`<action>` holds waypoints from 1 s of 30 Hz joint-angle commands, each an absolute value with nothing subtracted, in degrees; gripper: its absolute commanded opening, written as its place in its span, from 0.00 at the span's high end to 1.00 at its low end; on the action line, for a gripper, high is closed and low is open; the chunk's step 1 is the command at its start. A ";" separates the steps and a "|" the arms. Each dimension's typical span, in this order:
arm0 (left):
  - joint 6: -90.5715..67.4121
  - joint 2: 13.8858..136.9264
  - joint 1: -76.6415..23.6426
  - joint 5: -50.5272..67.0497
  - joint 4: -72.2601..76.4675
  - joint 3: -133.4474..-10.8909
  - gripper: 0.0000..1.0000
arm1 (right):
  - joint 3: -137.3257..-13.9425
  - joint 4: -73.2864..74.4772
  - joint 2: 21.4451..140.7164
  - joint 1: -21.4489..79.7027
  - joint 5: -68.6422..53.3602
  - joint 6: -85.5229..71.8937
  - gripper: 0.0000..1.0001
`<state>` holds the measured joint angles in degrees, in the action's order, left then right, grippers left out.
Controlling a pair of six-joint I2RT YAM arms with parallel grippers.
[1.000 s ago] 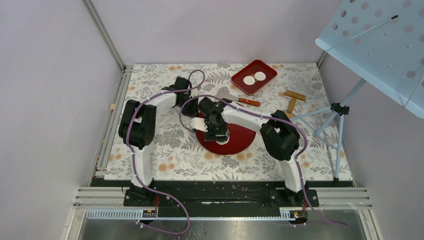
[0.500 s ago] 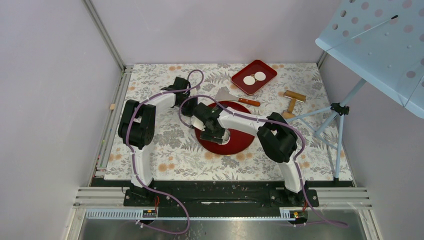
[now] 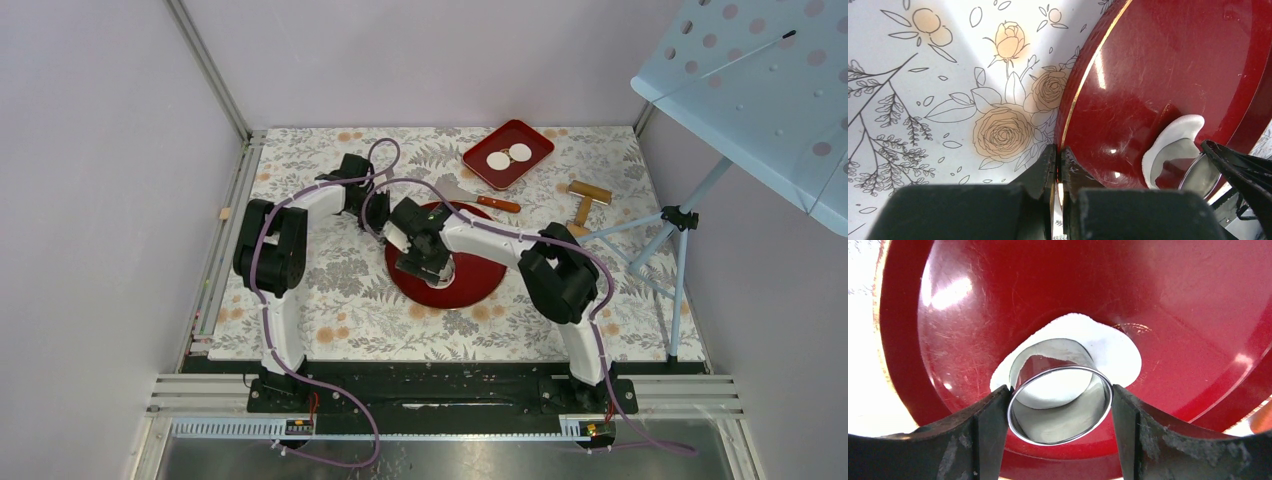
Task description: Roll out the dumpling wrappers from the dough
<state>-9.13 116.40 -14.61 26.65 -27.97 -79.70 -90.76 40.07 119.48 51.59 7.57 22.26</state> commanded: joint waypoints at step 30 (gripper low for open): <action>-10.59 116.62 -12.13 25.92 -26.64 -79.18 1.00 | -103.51 51.01 119.23 33.95 -43.83 9.36 0.94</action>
<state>-9.72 116.42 -12.62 26.70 -27.83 -79.68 -101.38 49.10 122.04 36.42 -30.85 11.88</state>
